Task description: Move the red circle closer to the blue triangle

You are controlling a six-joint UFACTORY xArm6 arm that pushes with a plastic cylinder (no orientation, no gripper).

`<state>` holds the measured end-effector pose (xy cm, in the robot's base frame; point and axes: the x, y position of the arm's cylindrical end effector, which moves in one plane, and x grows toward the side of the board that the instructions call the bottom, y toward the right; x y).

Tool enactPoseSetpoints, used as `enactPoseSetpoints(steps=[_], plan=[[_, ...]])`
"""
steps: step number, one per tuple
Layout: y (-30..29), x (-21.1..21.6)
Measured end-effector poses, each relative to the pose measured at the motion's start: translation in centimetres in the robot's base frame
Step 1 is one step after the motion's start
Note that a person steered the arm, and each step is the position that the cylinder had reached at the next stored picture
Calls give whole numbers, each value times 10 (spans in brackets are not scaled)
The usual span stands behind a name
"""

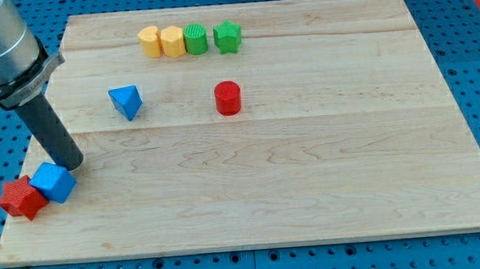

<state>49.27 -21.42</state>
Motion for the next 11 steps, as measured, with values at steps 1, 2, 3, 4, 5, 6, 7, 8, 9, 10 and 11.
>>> enactPoseSetpoints(steps=[1,2,3,4,5,6,7,8,9,10,11], plan=[[76,-14],[190,-23],[255,-50],[231,-75],[179,-75],[166,-84],[176,-113],[148,-121],[109,-121],[69,-121],[32,-121]])
